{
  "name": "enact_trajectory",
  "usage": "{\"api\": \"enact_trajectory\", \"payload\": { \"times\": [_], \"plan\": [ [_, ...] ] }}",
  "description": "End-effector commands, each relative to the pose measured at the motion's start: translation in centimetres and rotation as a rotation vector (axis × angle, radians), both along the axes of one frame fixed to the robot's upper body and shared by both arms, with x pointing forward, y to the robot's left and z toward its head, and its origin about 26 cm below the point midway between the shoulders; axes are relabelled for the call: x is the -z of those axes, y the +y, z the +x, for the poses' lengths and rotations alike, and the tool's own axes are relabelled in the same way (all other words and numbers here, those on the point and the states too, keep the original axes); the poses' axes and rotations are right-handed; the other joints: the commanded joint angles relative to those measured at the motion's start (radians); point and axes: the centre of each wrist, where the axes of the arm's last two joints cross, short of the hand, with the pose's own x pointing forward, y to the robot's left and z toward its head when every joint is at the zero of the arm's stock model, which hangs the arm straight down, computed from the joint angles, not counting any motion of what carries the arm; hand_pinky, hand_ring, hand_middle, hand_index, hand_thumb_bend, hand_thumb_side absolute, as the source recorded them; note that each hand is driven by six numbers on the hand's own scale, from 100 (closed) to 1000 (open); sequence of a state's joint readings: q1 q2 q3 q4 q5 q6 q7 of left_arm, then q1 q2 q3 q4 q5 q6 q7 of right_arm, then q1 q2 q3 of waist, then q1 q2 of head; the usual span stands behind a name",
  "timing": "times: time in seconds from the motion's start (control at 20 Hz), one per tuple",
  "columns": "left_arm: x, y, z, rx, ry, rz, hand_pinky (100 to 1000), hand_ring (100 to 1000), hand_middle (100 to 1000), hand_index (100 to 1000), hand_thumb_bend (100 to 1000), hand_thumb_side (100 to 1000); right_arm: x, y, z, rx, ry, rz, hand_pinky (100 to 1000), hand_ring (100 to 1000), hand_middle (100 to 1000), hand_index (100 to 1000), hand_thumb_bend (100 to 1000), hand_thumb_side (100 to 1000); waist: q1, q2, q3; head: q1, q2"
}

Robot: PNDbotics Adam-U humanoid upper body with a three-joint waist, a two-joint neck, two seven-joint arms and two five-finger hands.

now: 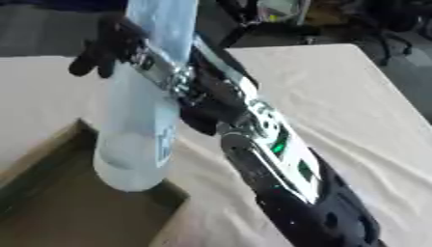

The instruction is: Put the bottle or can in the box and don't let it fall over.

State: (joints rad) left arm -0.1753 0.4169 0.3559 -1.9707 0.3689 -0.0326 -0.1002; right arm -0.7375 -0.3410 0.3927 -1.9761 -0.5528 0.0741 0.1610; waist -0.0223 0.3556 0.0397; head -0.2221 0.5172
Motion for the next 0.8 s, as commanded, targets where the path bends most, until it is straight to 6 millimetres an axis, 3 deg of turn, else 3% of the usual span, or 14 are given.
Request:
{"api": "enact_trajectory", "payload": {
  "times": [0.05, 0.8],
  "plan": [
    [-1.2, 0.4, -0.4, -0.02, -0.03, 0.038, 995, 1000, 979, 712, 100, 735, -0.2, 0.8, -0.8, -0.007, -0.037, -0.026, 1000, 661, 189, 564, 100, 470, 0.002, -0.019, 0.005, 0.005, 0.001],
    [-1.9, 0.0, -0.2, -0.003, -0.055, 0.032, 996, 1000, 979, 712, 100, 733, 1.1, 4.5, -2.5, -0.041, -0.137, 0.051, 953, 607, 189, 525, 100, 470, -0.009, -0.003, 0.048, -0.004, -0.015]
  ]
}}
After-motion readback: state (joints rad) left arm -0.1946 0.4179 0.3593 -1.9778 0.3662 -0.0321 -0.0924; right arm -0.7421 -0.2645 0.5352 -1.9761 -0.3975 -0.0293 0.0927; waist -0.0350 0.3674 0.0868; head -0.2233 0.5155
